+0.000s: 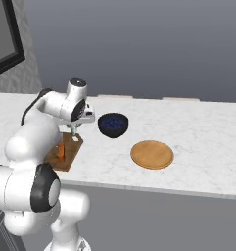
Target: Pick up the knife from the drawer and place it on the cutting board. Then place the meat from the plate to the cutting board.
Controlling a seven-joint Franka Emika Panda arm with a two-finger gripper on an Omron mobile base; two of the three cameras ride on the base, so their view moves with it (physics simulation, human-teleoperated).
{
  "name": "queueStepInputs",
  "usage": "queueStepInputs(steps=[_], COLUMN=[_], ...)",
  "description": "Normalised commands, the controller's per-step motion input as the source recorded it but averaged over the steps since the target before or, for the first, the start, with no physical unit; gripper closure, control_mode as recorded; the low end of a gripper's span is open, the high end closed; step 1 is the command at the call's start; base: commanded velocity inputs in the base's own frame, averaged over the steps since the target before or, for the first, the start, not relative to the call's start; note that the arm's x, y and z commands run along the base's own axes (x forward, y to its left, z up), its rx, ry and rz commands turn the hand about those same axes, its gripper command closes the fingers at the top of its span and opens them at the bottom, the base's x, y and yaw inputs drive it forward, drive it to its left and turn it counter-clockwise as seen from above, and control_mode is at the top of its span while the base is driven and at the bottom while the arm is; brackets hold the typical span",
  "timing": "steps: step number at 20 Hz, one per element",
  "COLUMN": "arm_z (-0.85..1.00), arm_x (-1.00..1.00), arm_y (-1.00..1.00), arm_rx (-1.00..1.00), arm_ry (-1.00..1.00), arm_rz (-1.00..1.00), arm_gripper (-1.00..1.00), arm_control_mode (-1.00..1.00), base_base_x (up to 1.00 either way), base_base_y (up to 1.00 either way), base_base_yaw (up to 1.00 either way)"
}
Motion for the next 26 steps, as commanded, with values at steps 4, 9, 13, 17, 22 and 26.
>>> queueStepInputs(steps=[4,9,13,17,22,26], arm_z=[-0.14,-0.34,-0.49,-0.70,-0.64,-0.42], arm_x=[-0.37,-0.32,-0.05,0.00,0.00,0.00], arm_y=[1.00,1.00,0.71,0.28,-0.03,-0.01], arm_rx=[-0.43,-0.39,-0.03,-0.05,-0.16,-0.11], arm_ry=[0.10,0.11,0.12,0.00,0.00,0.00], arm_rz=[0.24,0.25,0.24,0.14,0.03,0.00], arm_gripper=[1.00,1.00,1.00,1.00,1.00,1.00], arm_control_mode=[-1.00,-1.00,-1.00,-1.00,-1.00,-1.00], base_base_x=[0.00,0.00,0.00,0.00,0.00,0.00], base_base_y=[0.00,0.00,0.00,0.00,0.00,0.00], base_base_yaw=[0.00,0.00,0.00,0.00,0.00,0.00])
